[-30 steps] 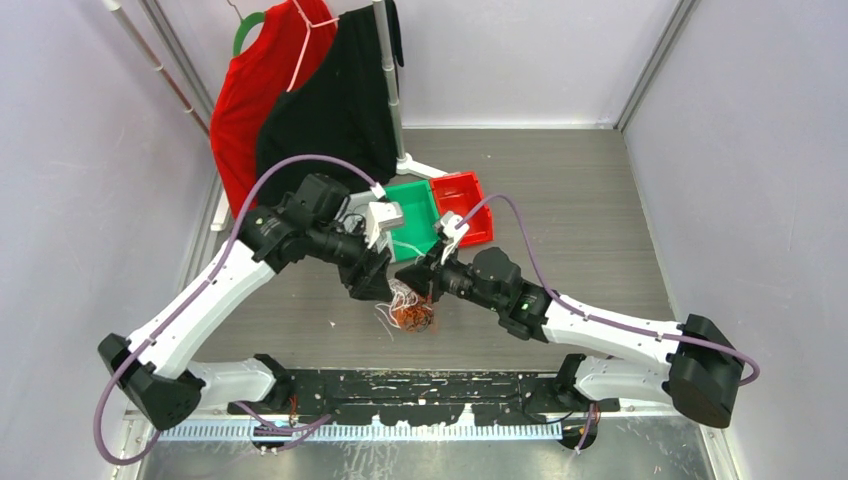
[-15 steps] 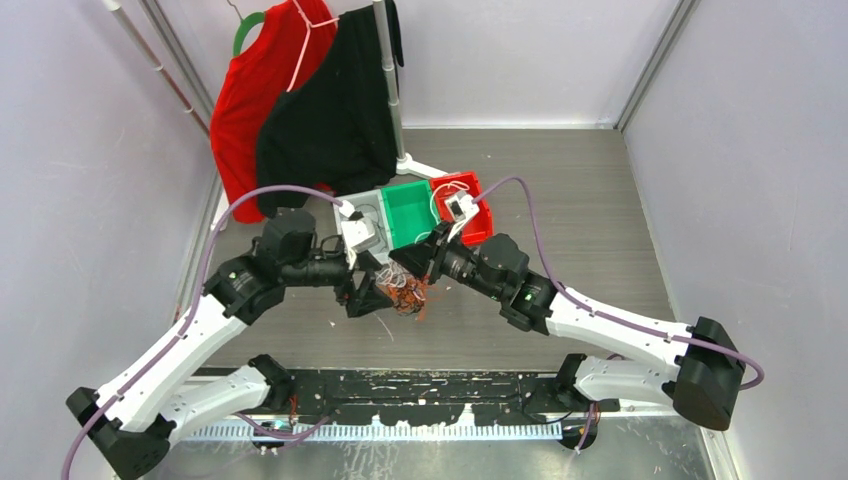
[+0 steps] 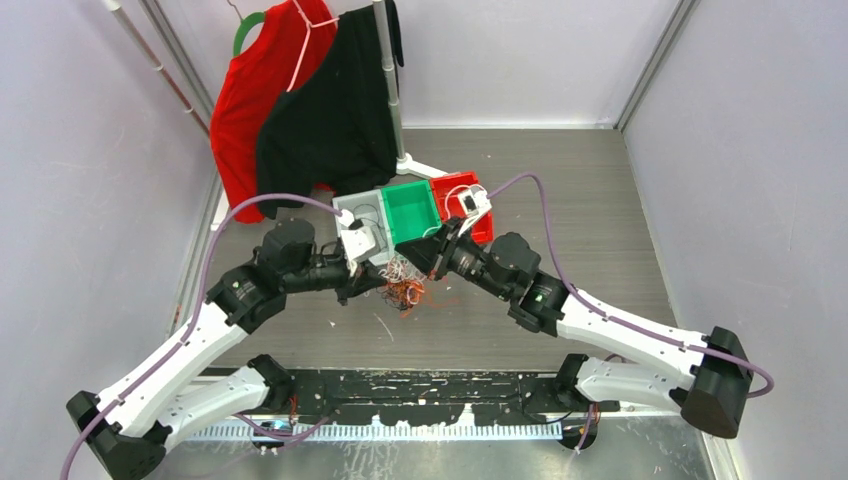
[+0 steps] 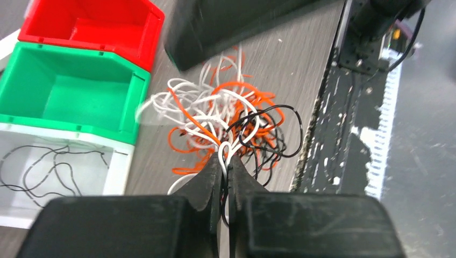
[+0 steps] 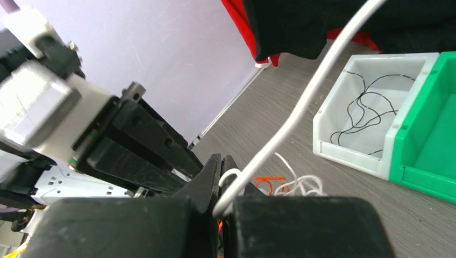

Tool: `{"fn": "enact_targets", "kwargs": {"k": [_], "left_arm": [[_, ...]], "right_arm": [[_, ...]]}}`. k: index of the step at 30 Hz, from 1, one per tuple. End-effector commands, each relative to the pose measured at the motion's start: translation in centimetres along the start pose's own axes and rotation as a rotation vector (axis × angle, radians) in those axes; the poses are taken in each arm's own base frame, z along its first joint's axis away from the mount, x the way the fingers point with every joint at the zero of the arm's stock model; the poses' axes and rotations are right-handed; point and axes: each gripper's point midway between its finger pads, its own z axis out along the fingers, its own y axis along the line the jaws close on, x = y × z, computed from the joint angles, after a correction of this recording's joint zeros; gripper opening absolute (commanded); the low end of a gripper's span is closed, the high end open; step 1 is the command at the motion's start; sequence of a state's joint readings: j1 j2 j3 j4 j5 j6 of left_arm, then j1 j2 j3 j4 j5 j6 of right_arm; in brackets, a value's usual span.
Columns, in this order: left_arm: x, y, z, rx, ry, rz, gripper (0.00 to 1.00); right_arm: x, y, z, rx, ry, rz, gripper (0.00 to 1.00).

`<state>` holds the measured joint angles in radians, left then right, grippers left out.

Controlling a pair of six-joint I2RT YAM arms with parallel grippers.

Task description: Untangle the cables

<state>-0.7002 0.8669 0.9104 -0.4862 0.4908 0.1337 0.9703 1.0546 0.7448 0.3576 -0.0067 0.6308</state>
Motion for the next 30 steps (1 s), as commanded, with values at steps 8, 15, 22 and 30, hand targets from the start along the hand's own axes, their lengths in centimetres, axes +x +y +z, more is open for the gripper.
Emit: {"fn": "enact_targets", "kwargs": {"k": [8, 15, 22, 30], "left_arm": [[3.8, 0.4, -2.0, -0.061, 0.04, 0.211, 0.0], [6.9, 0.9, -2.8, -0.091, 0.094, 0.344, 0.0], [10.7, 2.1, -3.0, -0.1, 0.224, 0.47, 0.0], [15.4, 3.2, -3.6, -0.094, 0.368, 0.619, 0.0]], "right_arm": [[-6.4, -0.7, -2.5, 0.087, -0.143, -0.08, 0.01], [-10.3, -2.5, -4.7, 0.201, -0.202, -0.169, 0.01], [-16.0, -3.8, -7.4, 0.377, -0.289, -0.3, 0.01], [-23.9, -3.1, -10.8, 0.527, -0.44, -0.412, 0.01]]}}
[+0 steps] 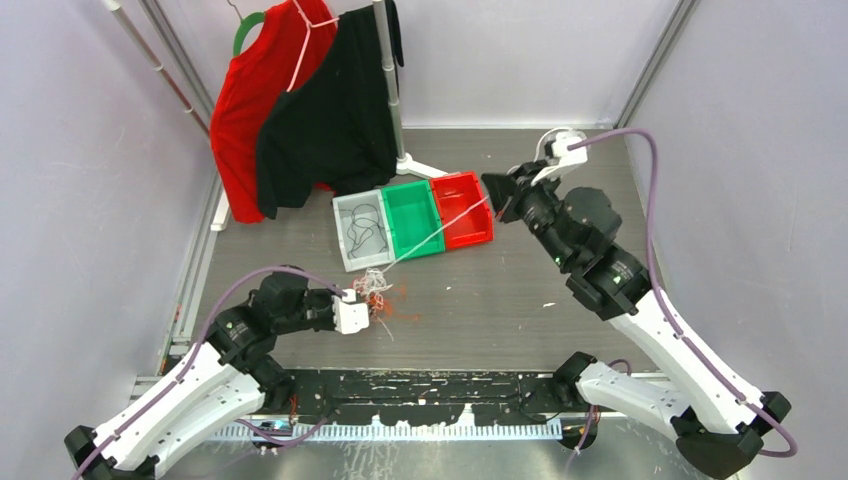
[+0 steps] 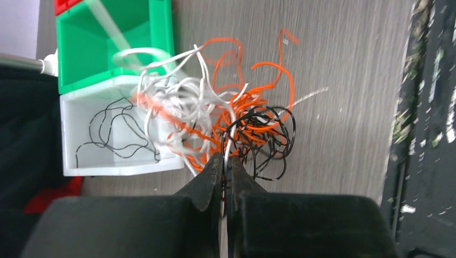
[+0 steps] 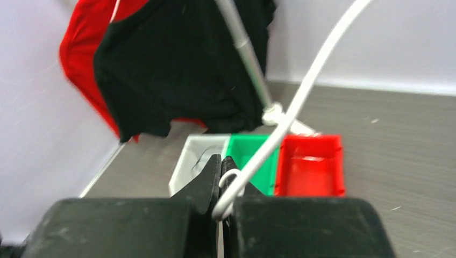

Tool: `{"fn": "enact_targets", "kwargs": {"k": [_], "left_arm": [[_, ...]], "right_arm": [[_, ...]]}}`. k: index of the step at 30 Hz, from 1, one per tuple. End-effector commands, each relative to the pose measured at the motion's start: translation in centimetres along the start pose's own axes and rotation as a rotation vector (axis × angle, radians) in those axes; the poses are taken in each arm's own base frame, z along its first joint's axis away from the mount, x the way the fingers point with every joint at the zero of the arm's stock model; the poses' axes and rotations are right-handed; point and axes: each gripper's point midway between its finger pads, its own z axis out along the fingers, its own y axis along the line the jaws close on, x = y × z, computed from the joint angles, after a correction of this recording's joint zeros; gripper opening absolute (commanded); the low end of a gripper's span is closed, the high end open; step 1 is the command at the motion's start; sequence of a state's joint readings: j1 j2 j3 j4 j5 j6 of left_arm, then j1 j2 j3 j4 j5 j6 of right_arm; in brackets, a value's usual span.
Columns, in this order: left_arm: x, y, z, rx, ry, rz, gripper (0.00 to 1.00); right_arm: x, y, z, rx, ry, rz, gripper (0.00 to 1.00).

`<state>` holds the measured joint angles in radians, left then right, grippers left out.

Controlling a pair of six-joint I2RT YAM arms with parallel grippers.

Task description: Untangle the cables

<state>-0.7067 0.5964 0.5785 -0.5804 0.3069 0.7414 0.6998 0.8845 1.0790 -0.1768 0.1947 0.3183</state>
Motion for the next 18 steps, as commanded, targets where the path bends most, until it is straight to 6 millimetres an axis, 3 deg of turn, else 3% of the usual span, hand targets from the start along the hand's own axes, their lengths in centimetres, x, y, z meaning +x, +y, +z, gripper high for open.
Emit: {"fn": "enact_targets", "kwargs": {"k": [1, 9, 13, 18], "left_arm": [[4.5, -1.6, -0.4, 0.037, 0.156, 0.118, 0.0], [7.5, -2.9, -0.7, 0.071, 0.231, 0.24, 0.0], [7.8, -3.2, -0.7, 0.078, 0.236, 0.253, 0.0], [8.8, -3.6, -0.7, 0.104, 0.273, 0.271, 0.0]], "right_arm": [[-10.1, -2.5, -1.6, 0.166, -0.249, -0.069, 0.01], [-16.4, -6.5, -3.0, 0.407, -0.37, -0.162, 0.01], [-19.0, -7.3, -3.2, 0.452, -0.417, -0.176, 0.01], [-23.4, -9.4, -4.9, 0.561, -0.524, -0.179, 0.01]]}}
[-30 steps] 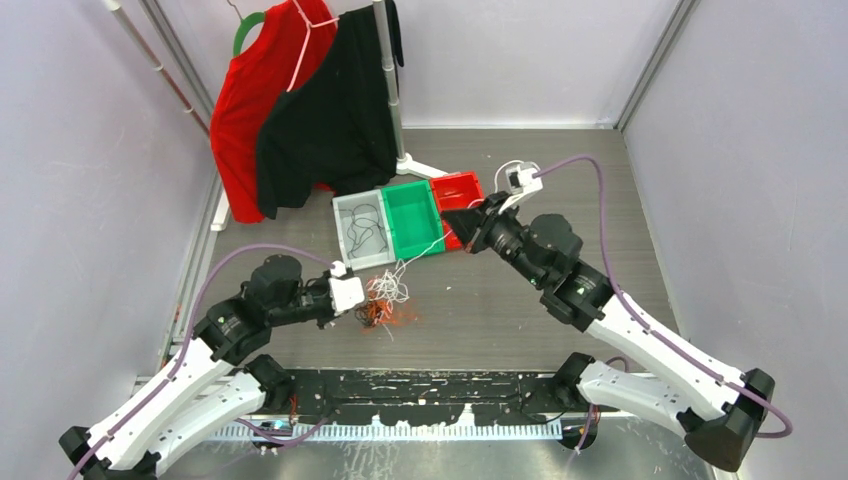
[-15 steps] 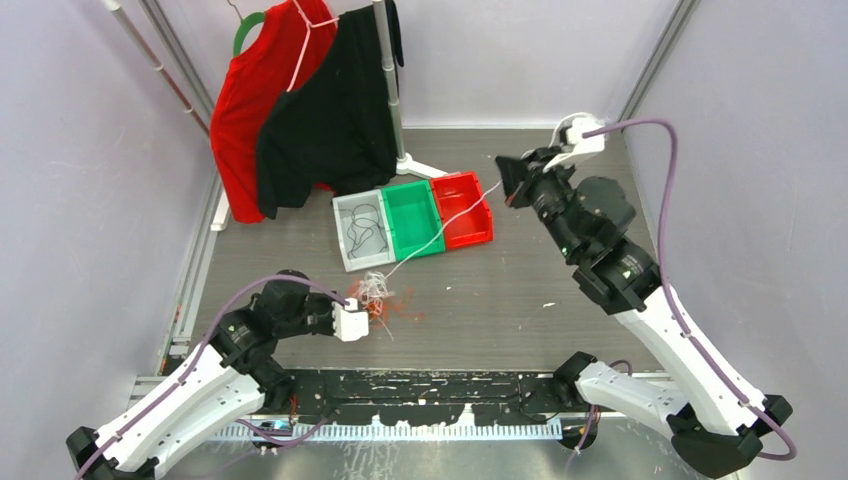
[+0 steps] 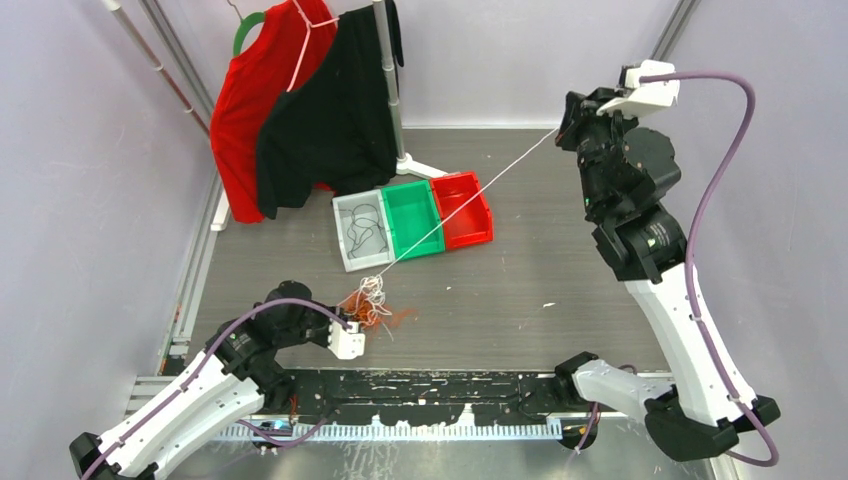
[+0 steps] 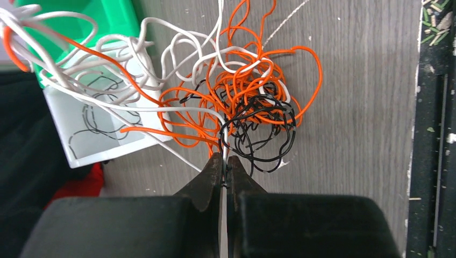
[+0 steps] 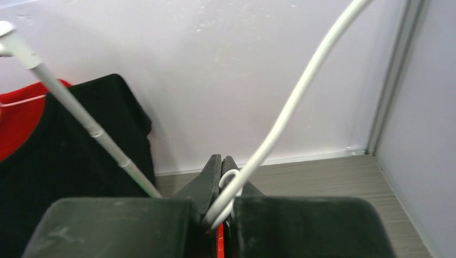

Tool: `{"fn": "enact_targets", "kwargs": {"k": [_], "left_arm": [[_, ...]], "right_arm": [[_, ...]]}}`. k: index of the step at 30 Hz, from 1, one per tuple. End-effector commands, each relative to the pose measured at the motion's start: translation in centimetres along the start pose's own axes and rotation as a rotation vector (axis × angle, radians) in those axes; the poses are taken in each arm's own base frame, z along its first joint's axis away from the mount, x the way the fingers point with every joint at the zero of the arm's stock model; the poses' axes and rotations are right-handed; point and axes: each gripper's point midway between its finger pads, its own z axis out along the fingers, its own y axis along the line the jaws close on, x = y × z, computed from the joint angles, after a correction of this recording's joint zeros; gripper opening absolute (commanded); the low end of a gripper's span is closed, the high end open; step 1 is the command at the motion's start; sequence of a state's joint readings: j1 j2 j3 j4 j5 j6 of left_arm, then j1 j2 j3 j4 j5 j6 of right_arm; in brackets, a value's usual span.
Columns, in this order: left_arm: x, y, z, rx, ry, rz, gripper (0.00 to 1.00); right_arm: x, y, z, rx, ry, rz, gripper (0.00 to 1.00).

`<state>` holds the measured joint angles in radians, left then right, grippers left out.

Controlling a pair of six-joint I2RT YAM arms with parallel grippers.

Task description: Untangle the cables

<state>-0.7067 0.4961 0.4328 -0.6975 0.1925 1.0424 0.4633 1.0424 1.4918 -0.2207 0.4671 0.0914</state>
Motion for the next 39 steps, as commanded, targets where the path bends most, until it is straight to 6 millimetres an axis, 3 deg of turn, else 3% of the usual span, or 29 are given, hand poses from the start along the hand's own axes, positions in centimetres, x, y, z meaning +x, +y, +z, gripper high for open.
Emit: {"fn": "enact_targets", "kwargs": {"k": [1, 7, 10, 12, 13, 15, 16, 18, 22, 23, 25, 29, 31, 36, 39], "left_arm": [[2.1, -1.8, 0.0, 0.069, 0.092, 0.019, 0.0], [3.7, -3.2, 0.1, 0.116, 0.152, 0.07, 0.0], [4.5, -3.7, 0.1, 0.132, 0.174, 0.122, 0.0], [4.7, -3.7, 0.1, 0.122, 0.176, 0.145, 0.0], [4.3, -3.5, 0.0, 0.112, 0.16, 0.142, 0.05], [2.9, -2.7, -0.3, 0.078, 0.104, 0.115, 0.5], [2.0, -2.3, -0.6, 0.066, 0.066, 0.093, 0.6], [0.3, -2.3, -1.3, 0.084, -0.003, 0.052, 0.63], [-3.1, -2.5, -3.1, 0.142, -0.128, -0.034, 0.95], [-3.7, -2.4, -3.4, 0.149, -0.151, -0.052, 0.97], [-4.7, -1.5, -3.7, 0.131, -0.18, -0.109, 0.98], [-7.3, 3.1, -3.5, 0.012, -0.242, -0.267, 0.98], [-8.4, 4.9, -3.0, 0.008, -0.254, -0.356, 0.96], [-9.7, 7.4, -0.7, 0.092, -0.189, -0.514, 0.81], [-8.2, 7.7, 1.5, 0.099, -0.112, -0.496, 0.68]], "right_arm": [[-8.2, -4.0, -0.1, 0.155, -0.208, 0.025, 0.01], [-10.8, -7.4, 1.2, 0.282, -0.26, 0.013, 0.01], [-10.2, -9.3, 2.1, 0.327, -0.252, 0.052, 0.01], [-8.5, -9.2, 3.0, 0.278, -0.202, 0.088, 0.01], [-7.1, -8.7, 3.3, 0.242, -0.167, 0.102, 0.01], [-4.1, -7.3, 3.6, 0.159, -0.088, 0.158, 0.01], [-2.3, -6.8, 3.6, 0.13, -0.043, 0.187, 0.01], [0.6, -6.7, 3.2, 0.122, 0.0, 0.265, 0.01], [4.3, -7.4, 2.9, 0.138, 0.051, 0.274, 0.01], [4.7, -7.5, 2.9, 0.141, 0.059, 0.268, 0.01], [4.7, -7.6, 2.9, 0.144, 0.059, 0.263, 0.01], [4.6, -7.1, 2.9, 0.122, 0.076, 0.259, 0.01], [5.7, -7.2, 2.7, 0.124, 0.115, 0.243, 0.01], [12.8, -7.9, 0.7, 0.137, 0.325, 0.201, 0.18], [17.9, -7.9, -1.2, 0.156, 0.453, 0.191, 0.28]]}}
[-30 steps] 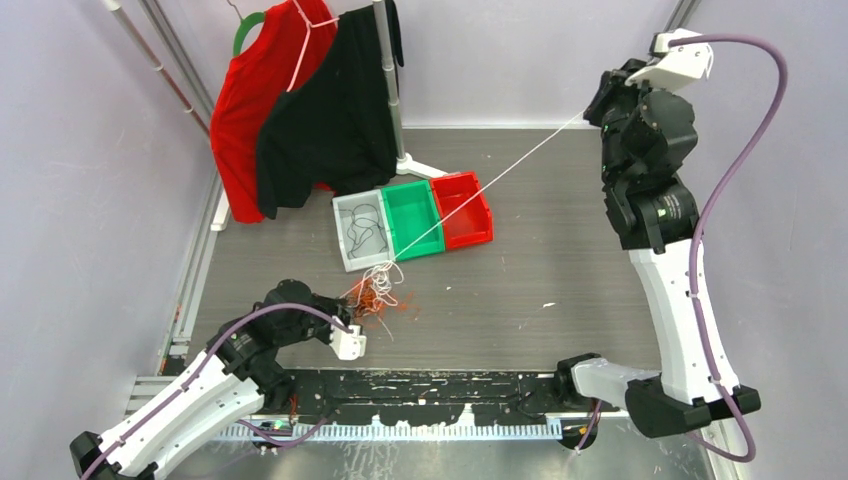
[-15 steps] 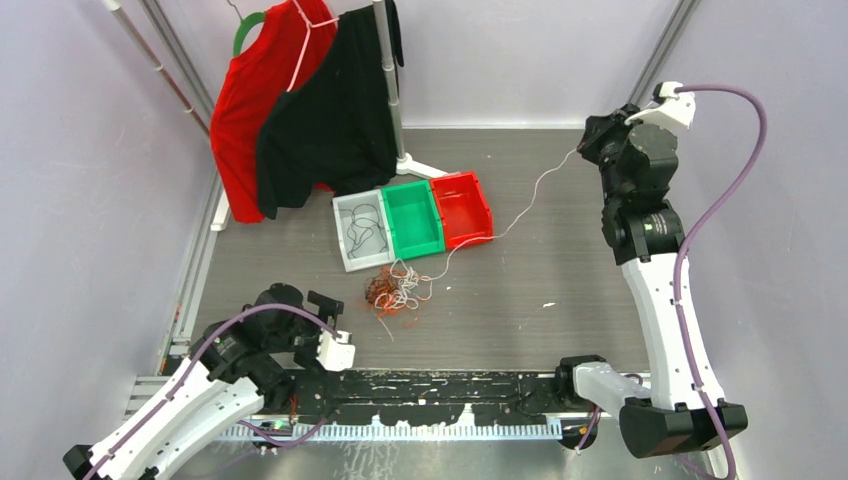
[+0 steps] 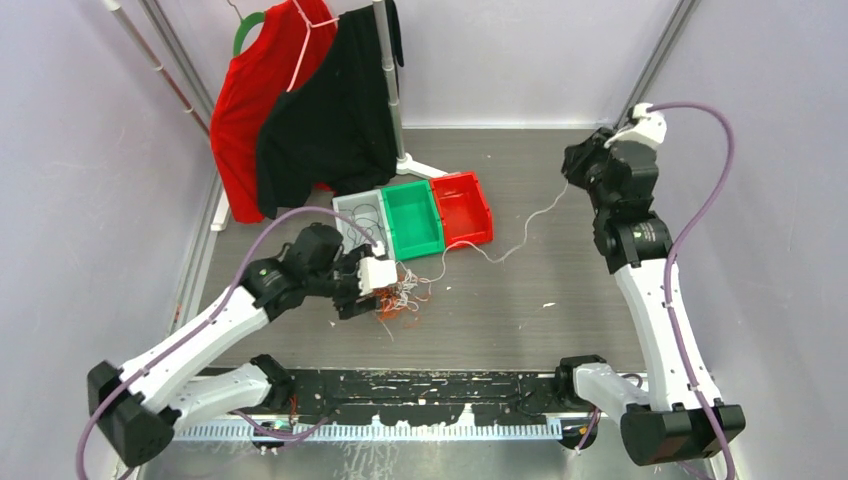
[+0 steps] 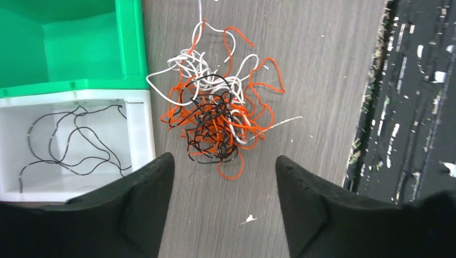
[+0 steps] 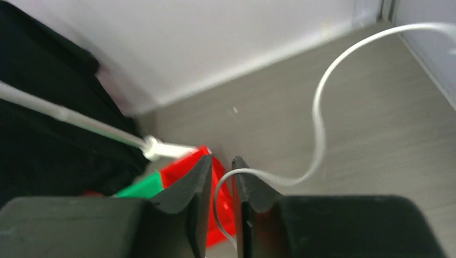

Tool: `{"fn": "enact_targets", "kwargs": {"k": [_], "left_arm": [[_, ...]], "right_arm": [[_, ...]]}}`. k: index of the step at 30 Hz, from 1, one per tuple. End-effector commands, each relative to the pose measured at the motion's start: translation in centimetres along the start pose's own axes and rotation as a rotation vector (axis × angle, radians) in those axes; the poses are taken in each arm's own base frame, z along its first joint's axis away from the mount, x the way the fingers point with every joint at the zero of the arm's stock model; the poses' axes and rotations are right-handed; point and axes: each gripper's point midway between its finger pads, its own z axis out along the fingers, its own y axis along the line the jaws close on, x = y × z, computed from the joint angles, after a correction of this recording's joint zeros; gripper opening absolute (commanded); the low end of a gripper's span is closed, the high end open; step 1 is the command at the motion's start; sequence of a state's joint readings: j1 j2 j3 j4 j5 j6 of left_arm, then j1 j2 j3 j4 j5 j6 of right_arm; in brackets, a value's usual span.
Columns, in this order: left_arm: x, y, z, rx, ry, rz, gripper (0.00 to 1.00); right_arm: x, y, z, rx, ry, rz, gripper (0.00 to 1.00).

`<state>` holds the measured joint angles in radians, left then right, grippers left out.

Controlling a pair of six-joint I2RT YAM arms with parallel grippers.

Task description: Untangle the cables

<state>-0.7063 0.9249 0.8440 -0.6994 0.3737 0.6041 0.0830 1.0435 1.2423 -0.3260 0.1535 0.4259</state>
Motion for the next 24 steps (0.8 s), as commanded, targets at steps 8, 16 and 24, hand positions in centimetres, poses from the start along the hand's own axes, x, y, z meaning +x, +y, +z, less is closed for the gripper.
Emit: {"fn": "enact_targets", "kwargs": {"k": [8, 16, 24], "left_arm": [[1.9, 2.0, 3.6, 0.026, 0.164, -0.055, 0.58], [3.8, 2.1, 4.6, 0.034, 0.223, -0.028, 0.63], [5.1, 1.7, 5.5, 0.056, 0.243, 0.012, 0.59]], "right_arm": [[20.4, 0.8, -2.6, -0.033, 0.448, -0.152, 0.51], [30.1, 4.8, -4.6, -0.171, 0.622, -0.003, 0.54], [33.3, 6.6, -5.7, -0.229, 0.694, 0.123, 0.56]]}}
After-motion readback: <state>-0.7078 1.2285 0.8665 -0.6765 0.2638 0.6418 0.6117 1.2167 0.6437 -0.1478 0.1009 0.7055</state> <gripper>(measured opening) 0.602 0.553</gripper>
